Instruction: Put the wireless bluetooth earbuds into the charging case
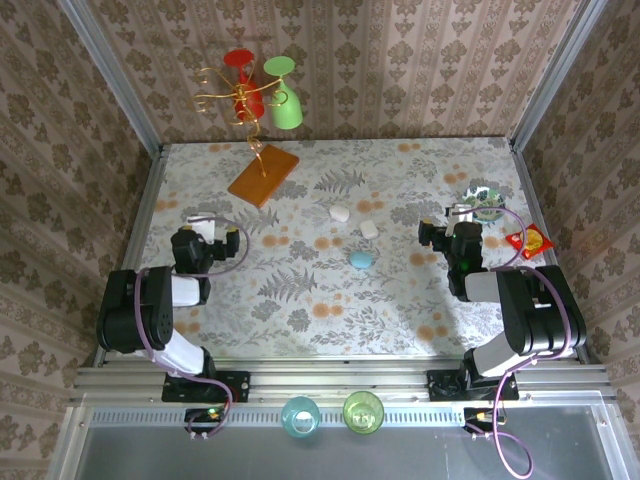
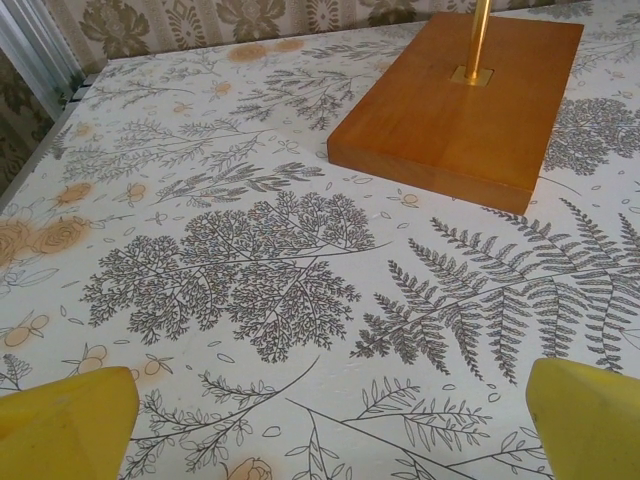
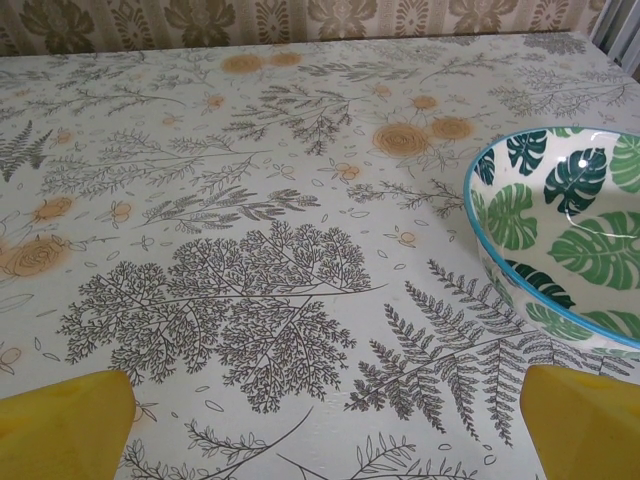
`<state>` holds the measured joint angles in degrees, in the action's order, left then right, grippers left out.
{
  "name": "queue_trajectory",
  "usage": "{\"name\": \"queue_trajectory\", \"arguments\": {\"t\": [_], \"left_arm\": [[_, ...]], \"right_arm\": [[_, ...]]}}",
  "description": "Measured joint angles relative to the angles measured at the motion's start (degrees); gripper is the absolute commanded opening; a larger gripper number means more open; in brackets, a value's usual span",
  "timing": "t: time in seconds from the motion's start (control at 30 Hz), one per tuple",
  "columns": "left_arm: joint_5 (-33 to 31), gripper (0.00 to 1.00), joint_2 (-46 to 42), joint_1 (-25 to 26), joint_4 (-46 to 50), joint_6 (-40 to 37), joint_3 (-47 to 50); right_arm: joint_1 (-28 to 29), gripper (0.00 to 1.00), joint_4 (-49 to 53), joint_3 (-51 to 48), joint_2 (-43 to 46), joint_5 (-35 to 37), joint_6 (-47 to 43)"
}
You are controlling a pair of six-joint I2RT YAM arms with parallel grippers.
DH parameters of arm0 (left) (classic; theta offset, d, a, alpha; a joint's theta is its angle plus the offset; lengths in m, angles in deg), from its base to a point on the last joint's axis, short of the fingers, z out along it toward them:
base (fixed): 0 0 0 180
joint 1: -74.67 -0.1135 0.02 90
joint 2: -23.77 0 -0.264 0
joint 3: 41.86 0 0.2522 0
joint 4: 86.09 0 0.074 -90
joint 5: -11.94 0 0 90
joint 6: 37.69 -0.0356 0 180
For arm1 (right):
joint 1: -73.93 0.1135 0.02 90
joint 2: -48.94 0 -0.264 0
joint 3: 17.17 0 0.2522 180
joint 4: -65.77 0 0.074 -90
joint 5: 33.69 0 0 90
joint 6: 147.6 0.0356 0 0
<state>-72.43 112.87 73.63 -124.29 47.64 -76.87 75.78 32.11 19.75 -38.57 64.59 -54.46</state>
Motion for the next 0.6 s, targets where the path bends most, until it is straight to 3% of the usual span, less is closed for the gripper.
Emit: {"name": "queue_trajectory", "arguments": {"t": [0.6], "left_arm": [[-2.6,1.0,0.0,1.5,0.0,0.0,-0.1]], "right_arm": [[0.0,1.0,0.0,0.0,0.0,0.0,0.0]]}}
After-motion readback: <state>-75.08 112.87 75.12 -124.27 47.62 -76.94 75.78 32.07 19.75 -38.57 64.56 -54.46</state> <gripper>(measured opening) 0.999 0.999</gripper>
